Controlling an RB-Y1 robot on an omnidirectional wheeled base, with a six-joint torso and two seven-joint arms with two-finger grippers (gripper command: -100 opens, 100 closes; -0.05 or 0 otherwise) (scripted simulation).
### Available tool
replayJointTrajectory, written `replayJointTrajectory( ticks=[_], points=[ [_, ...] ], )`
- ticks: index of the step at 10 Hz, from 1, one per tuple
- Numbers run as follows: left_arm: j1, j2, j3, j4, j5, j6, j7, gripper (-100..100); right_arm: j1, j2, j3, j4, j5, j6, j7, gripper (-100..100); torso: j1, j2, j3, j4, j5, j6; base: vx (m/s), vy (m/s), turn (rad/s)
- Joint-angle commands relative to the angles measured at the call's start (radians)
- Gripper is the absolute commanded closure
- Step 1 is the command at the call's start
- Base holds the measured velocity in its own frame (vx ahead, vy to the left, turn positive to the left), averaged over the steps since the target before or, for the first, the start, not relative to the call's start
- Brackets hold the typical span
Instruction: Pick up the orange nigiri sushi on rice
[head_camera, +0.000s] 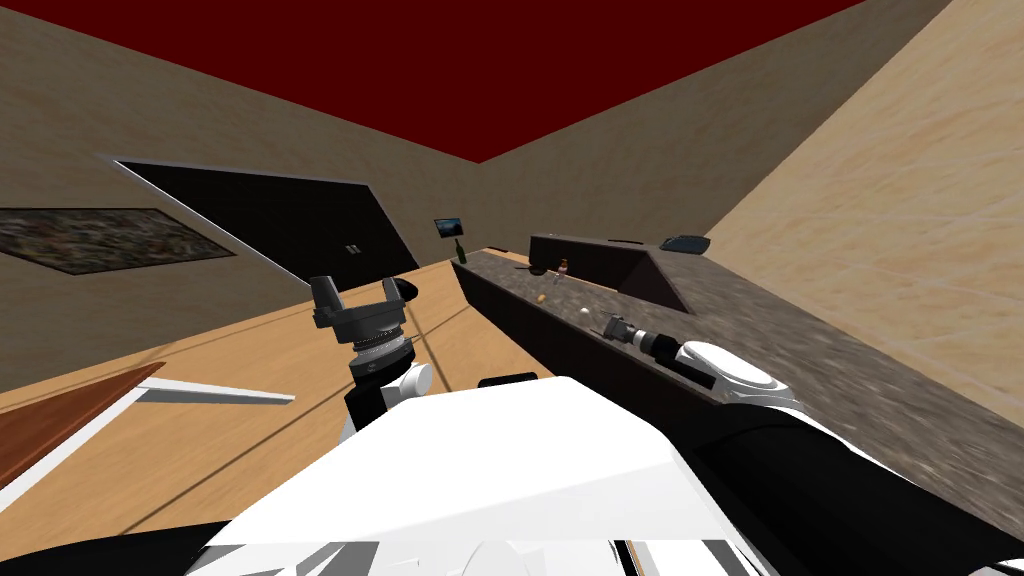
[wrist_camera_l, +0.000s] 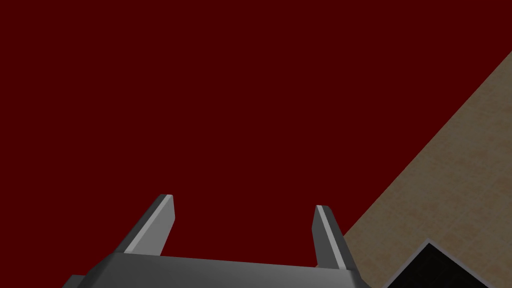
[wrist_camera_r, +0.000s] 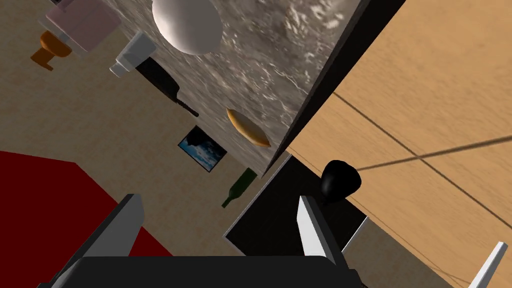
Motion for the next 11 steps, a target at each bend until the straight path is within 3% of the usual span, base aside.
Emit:
replayJointTrajectory(
  ticks=[1, 2, 3, 4, 7, 10, 11],
  points=[
    [0.000, 0.000, 0.000, 0.000, 0.000, 0.000, 0.000, 0, -0.003, -0.024, -0.002, 0.039, 0.040, -0.017, 0.050, -100, 0.000, 0.000, 0.000, 0.000, 0.000, 0.000, 0.060, 0.090, 0.098],
    [0.000, 0.000, 0.000, 0.000, 0.000, 0.000, 0.000, 0, -0.001, -0.065, -0.012, 0.082, 0.072, -0.046, 0.083, -100, -0.001, 0.000, 0.000, 0.000, 0.000, 0.001, 0.080, 0.110, 0.181],
    [0.000, 0.000, 0.000, 0.000, 0.000, 0.000, 0.000, 0, -0.001, -0.065, -0.012, 0.087, 0.091, -0.046, 0.106, -100, 0.000, -0.001, -0.001, 0.000, 0.000, 0.000, 0.079, 0.079, 0.092],
    [0.000, 0.000, 0.000, 0.000, 0.000, 0.000, 0.000, 0, 0.001, -0.104, -0.019, 0.131, 0.127, -0.076, 0.137, -100, -0.001, -0.001, -0.001, 0.000, 0.000, 0.001, 0.098, 0.071, 0.144],
    [0.000, 0.000, 0.000, 0.000, 0.000, 0.000, 0.000, 0, 0.003, -0.139, -0.025, 0.183, 0.186, -0.106, 0.215, -100, -0.001, -0.002, -0.001, 0.000, 0.000, 0.000, 0.085, 0.080, 0.143],
    [0.000, 0.000, 0.000, 0.000, 0.000, 0.000, 0.000, 0, 0.004, -0.200, -0.032, 0.263, 0.271, -0.167, 0.299, -100, 0.000, -0.002, -0.001, 0.000, 0.000, 0.001, 0.101, 0.104, 0.141],
    [0.000, 0.000, 0.000, 0.000, 0.000, 0.000, 0.000, 0, 0.004, -0.200, -0.032, 0.274, 0.272, -0.167, 0.319, -100, 0.001, -0.002, -0.001, -0.001, 0.000, 0.000, 0.094, 0.075, 0.110]
  ],
)
